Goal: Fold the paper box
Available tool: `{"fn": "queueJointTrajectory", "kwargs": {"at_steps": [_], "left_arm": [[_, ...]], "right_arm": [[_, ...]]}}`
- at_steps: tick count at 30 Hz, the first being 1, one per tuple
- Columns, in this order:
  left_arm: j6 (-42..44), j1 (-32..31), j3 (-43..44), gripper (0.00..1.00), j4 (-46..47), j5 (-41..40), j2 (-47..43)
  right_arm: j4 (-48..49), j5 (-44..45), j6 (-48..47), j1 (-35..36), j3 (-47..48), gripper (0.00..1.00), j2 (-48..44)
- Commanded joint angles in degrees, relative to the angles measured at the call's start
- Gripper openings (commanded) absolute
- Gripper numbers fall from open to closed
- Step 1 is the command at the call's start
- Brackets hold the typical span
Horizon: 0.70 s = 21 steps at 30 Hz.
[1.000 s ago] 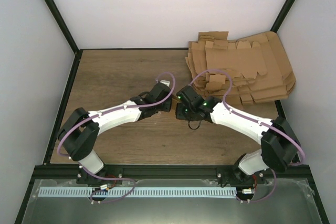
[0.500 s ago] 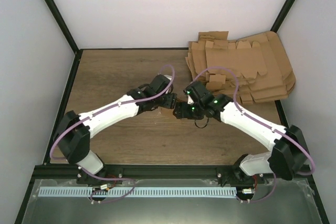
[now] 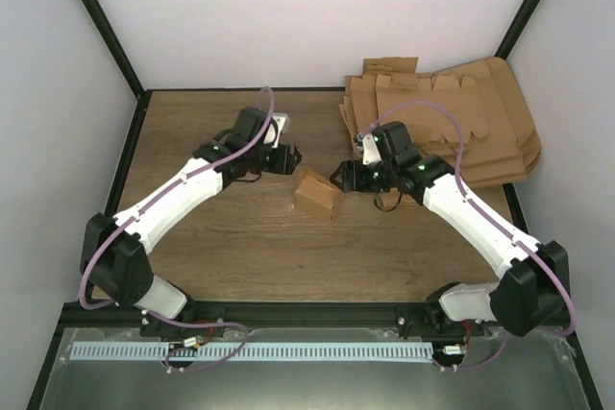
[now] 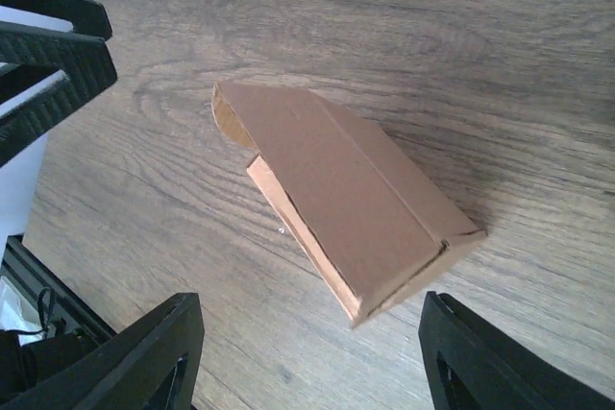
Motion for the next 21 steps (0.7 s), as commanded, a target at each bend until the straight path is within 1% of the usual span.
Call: {"fn": "queueJointTrajectory", "kwargs": {"at_steps": [1, 3, 5, 10, 16, 21], "left_arm": [[0.8, 2.5, 2.3, 0.53, 4.5, 11.3, 1.9], [0.4, 3.1, 2.7, 0.51, 5.9, 12.9, 3.3], [0.1, 3.5, 2.9, 0.46, 7.2, 14.0, 4.9], [0.1, 3.8, 2.9, 0.32, 8.3, 15.0, 8.4], [-0.1, 3.8, -0.8, 0.24, 9.9, 16.3, 8.3], [-0.8, 3.7, -4.1, 0.22, 11.3, 16.9, 7.2]], "right_arm": [[3.2, -2.7, -5.1, -0.5, 4.0, 0.63, 3.3], [3.7, -2.2, -6.2, -0.6, 4.3, 0.61, 4.6], [4.2, -2.1, -8.0, -0.5, 4.3, 0.59, 5.5], [3.8, 1.0, -11.5, -0.5, 3.7, 0.53, 6.3], [3.6, 2.7, -12.9, 0.9, 1.5, 0.46, 6.4], [2.9, 6.5, -13.3, 4.2, 0.2, 0.44, 7.6]]}}
